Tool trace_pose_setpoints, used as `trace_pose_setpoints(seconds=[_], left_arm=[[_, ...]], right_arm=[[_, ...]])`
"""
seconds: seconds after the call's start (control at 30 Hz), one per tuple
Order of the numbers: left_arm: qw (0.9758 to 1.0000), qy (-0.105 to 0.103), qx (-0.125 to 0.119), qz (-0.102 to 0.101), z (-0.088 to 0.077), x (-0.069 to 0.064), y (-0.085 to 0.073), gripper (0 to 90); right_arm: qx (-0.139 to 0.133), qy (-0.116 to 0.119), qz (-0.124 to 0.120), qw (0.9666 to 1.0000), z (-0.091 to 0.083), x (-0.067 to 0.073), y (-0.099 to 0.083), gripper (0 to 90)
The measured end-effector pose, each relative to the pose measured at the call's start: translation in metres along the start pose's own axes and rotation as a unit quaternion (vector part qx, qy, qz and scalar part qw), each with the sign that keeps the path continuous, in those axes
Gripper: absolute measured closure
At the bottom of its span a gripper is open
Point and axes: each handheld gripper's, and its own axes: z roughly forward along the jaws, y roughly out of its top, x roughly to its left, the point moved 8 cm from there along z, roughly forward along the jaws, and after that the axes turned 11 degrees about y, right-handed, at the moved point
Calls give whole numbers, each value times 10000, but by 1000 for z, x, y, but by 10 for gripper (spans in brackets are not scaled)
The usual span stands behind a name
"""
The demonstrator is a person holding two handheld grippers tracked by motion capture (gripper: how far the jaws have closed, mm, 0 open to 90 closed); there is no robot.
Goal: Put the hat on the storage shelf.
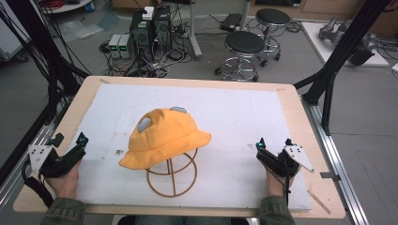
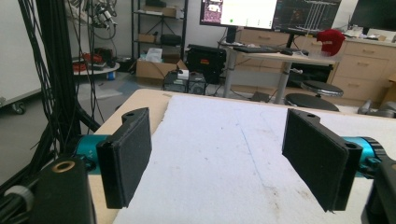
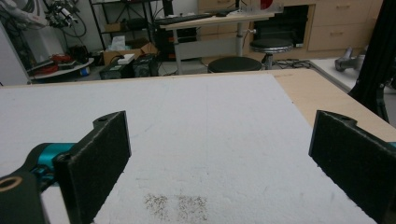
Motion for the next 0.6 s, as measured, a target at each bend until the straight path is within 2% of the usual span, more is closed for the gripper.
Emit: trace_pose_setpoints(seconds=[0.6], left_arm=[[10000, -5, 5, -59, 0, 1, 0, 255]], right_arm=[[67, 69, 91, 9999, 2, 1, -2, 44]])
